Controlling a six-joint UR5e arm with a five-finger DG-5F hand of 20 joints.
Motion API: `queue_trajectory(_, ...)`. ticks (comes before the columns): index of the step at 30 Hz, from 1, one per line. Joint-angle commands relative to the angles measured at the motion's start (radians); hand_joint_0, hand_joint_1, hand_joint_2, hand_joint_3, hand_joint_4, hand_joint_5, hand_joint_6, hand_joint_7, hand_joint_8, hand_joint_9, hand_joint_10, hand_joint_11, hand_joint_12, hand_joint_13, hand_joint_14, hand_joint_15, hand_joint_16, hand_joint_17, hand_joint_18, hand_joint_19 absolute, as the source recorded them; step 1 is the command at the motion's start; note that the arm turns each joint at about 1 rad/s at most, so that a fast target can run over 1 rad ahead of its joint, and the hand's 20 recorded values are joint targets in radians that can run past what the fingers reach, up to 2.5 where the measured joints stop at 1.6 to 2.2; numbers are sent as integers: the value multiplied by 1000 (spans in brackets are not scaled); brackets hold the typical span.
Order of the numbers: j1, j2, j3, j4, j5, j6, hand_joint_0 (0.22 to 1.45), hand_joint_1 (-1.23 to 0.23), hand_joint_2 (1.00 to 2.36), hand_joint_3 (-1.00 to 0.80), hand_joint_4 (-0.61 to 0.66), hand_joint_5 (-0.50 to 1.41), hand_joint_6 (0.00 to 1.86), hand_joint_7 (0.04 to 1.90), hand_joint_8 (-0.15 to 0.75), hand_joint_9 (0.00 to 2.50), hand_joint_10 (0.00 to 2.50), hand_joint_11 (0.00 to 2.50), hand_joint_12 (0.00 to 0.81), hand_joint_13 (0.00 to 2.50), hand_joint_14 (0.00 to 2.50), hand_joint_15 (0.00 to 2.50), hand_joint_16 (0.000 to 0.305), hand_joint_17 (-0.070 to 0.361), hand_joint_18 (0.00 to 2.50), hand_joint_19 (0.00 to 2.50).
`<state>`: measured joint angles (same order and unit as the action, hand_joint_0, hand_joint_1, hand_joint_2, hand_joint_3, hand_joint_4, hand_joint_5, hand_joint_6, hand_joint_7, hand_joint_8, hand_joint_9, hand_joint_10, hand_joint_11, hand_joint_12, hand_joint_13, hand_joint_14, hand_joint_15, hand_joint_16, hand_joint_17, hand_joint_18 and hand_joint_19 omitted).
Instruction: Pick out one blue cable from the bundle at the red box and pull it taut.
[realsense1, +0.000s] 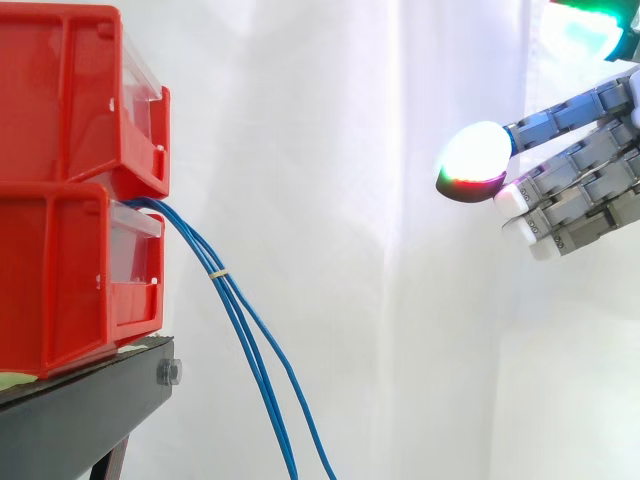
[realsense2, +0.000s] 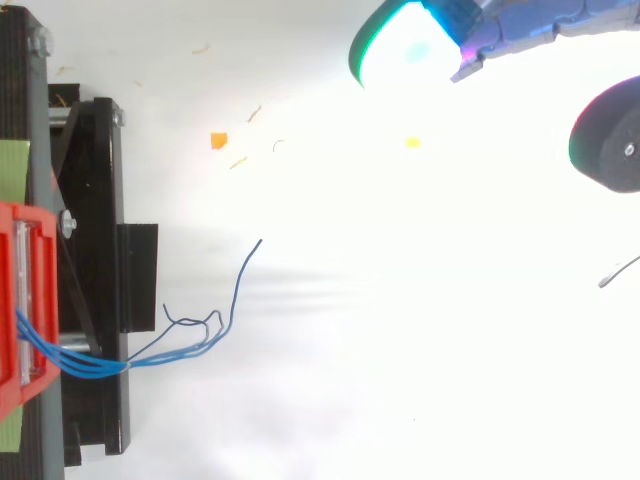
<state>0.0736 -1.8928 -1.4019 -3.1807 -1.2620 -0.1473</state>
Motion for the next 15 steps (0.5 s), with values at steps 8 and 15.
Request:
queue_trajectory(8, 3, 0, 0, 13, -2, -29, 482, -587, 1002, -479, 144, -190, 501, 620, 226, 572, 11, 289, 308, 451, 8, 214, 59, 132, 276, 237)
queue_trajectory(15, 29, -34, 0, 122, 6, -49, 486, -593, 1001, -478, 151, -186, 501, 622, 237, 624, 12, 304, 309, 487, 9, 223, 56, 127, 307, 250)
